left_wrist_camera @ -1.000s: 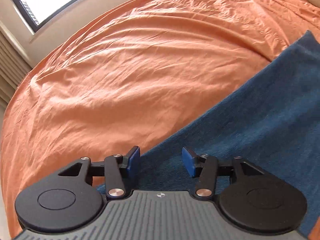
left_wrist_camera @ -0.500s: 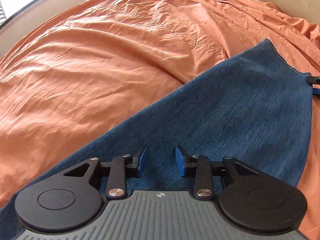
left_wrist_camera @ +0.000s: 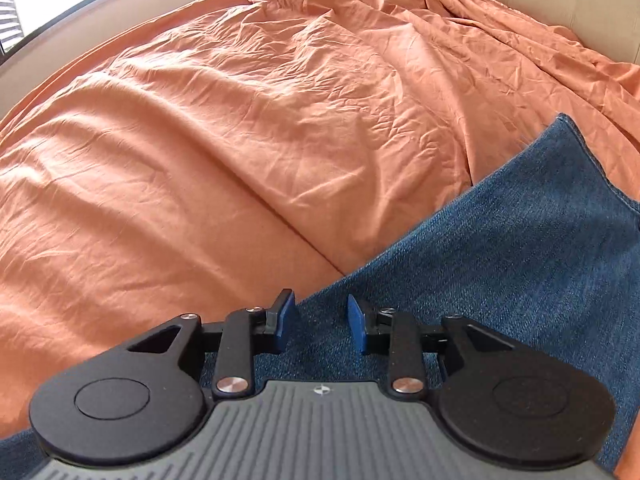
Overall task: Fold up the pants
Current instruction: 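Grasp the jeans near the waist with the left tool while the right tool grasps the hem, then lift the hem with the right tool, fold it onto the waist, open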
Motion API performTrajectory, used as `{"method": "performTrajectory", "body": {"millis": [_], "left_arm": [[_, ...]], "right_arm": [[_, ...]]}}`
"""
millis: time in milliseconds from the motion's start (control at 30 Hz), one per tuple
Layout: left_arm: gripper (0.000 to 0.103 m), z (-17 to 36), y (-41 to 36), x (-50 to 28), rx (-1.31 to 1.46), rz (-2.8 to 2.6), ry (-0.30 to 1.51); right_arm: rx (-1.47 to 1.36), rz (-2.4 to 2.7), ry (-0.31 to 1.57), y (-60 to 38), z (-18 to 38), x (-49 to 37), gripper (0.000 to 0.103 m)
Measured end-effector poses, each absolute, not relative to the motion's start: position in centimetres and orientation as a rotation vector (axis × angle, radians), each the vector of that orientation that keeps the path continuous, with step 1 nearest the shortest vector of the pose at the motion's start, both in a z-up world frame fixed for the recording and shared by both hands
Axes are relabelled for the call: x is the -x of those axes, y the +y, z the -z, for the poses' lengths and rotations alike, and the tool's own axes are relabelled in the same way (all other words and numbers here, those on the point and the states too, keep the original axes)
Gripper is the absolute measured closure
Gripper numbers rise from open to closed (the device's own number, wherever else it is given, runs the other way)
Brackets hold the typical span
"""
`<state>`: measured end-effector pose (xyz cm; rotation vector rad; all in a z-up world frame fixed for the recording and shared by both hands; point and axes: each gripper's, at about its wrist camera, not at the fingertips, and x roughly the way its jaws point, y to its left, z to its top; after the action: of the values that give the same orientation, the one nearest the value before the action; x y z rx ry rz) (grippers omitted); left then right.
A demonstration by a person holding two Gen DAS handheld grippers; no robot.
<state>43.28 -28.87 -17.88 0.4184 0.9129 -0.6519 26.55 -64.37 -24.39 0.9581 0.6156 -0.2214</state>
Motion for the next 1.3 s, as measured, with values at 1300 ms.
{"method": "performTrajectory", "body": {"millis": [1300], "left_arm": [[0.088, 8.9, -10.2, -23.4, -0.110, 0.773, 0.881]], "right_arm": [[-0.153, 0.029, 0.503, -41.6, -1.7, -32.0, 0.100]]}}
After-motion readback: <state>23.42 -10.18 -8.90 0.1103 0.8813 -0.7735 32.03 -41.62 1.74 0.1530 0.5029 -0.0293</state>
